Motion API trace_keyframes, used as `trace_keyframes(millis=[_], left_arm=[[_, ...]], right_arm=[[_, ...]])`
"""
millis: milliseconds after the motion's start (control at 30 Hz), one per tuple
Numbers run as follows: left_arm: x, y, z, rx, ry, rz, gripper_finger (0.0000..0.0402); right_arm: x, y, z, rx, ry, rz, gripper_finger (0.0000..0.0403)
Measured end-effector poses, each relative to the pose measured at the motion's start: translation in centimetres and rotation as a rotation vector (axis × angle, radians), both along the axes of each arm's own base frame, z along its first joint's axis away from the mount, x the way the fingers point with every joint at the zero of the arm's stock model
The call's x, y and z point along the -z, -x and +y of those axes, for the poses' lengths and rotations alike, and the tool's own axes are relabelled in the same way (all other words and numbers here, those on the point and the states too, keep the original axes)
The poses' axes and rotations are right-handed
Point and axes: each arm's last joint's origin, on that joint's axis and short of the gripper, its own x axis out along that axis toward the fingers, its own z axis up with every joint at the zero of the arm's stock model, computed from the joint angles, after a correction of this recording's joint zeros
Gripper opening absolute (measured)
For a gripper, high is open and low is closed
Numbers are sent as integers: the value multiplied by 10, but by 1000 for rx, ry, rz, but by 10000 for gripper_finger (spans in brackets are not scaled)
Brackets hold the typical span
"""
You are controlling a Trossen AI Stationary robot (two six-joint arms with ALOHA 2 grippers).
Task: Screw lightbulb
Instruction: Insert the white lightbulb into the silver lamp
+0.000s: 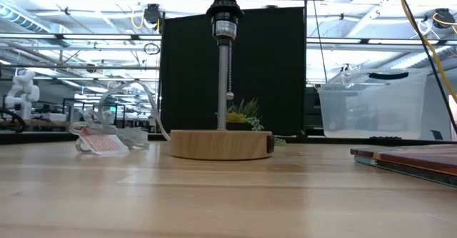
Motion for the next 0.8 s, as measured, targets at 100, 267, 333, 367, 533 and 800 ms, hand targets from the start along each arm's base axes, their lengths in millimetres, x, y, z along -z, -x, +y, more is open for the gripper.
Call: trace_keyframes(millis=[100, 267, 333, 367, 533, 800], left_arm=[[-7, 6, -7, 32, -27, -27, 0], [-13, 12, -12, 51, -51, -67, 0], [-13, 12, -12, 27, -44, -64, 0], [-13, 13, -12, 23, -40, -64, 0], [-14, 15, -22, 62, -87, -64, 0], [-13, 14, -27, 92, -105, -63, 0]], right_arm=[[1, 0, 0, 1, -10, 3, 0], [1, 0, -1, 4, -22, -7, 0], [1, -1, -2, 7, -37, -16, 0], [2, -1, -2, 7, -39, -15, 0], [2, -2, -3, -14, -68, -30, 0], [2, -5, -7, -66, -108, -49, 0]])
